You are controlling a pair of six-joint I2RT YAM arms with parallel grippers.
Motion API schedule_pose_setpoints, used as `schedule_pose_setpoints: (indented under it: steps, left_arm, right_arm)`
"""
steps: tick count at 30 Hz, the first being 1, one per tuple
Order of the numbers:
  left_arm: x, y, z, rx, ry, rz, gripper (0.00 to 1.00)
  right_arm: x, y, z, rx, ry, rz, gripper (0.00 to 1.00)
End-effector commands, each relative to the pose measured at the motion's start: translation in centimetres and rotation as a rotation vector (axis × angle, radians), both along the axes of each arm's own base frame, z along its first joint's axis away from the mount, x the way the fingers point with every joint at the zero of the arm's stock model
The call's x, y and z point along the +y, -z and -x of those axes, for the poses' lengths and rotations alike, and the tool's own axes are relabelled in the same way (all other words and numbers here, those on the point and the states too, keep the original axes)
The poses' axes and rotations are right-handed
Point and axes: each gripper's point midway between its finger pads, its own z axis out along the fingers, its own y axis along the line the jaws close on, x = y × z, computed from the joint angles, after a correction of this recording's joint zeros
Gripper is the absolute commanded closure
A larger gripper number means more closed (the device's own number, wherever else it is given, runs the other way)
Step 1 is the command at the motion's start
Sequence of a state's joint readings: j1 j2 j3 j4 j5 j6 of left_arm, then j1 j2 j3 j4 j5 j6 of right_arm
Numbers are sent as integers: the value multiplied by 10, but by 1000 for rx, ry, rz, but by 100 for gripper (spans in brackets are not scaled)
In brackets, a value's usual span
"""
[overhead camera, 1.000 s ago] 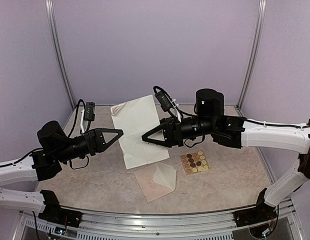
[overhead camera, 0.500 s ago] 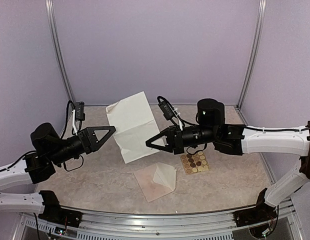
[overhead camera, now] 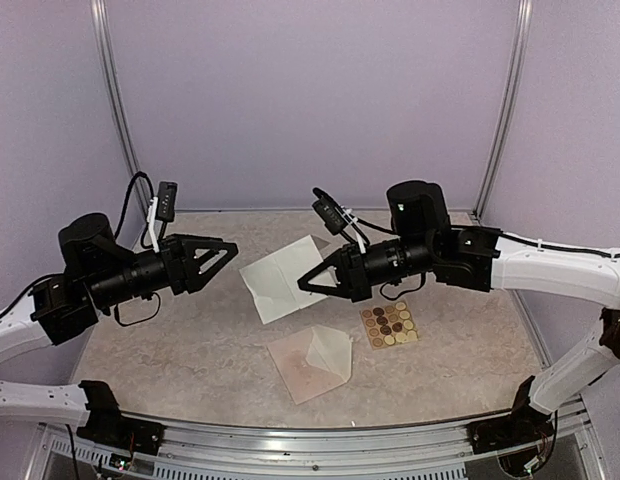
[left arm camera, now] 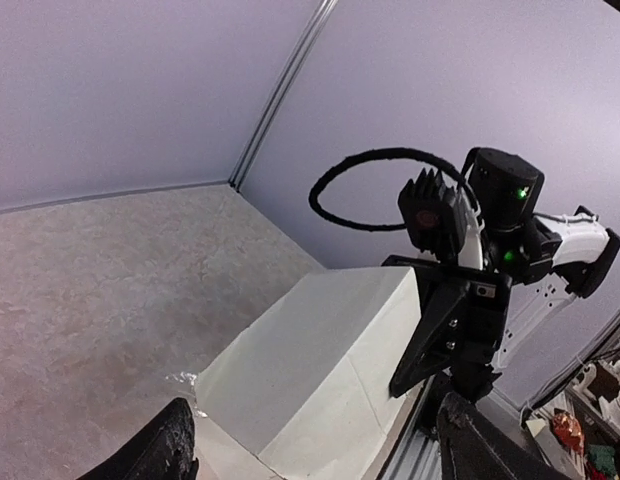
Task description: Place the letter into the envelope and seal it
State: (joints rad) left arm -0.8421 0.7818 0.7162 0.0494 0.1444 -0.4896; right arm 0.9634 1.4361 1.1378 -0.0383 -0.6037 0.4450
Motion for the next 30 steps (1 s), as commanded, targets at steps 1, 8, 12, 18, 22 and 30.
schedule_pose_setpoints:
  steps: [1, 8, 12, 18, 22, 30]
  left_arm:
    - [-37, 23, 18, 3, 197, -150, 21]
    - [-70, 44, 33, 22, 332, -251, 32]
    - [-77, 53, 39, 47, 384, -263, 56]
    - [-82, 65, 44, 86, 419, -270, 96]
    - [-79, 54, 41, 71, 381, -183, 100]
    - [-66, 8, 57, 4, 408, 76, 100]
  right_arm:
    - [5, 7, 21, -37, -118, 83, 100]
    - [11, 21, 30, -44, -179, 156, 100]
    - [11, 22, 28, -51, -173, 167, 100]
    - [10, 15, 20, -79, -119, 160, 100]
    - [0, -4, 4, -98, -4, 110, 49]
    - [-55, -55, -17, -114, 228, -203, 6]
